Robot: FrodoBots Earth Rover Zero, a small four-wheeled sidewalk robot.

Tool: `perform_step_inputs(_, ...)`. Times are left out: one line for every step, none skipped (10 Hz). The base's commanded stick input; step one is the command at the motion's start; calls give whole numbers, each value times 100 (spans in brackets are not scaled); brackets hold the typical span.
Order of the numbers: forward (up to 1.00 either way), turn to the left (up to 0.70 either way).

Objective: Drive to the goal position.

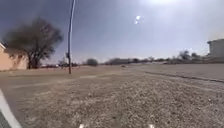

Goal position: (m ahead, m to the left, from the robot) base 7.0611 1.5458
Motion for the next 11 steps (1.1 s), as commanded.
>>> perform_step_inputs(70,0)
perform_step_inputs(70,0)
perform_step_inputs(70,0)
perform_step_inputs(70,0)
perform_step_inputs(70,0)
perform_step_inputs(70,0)
perform_step_inputs(70,0)
perform_step_inputs(70,0)
perform_step_inputs(70,0)
perform_step_inputs(70,0)
perform_step_inputs(70,0)
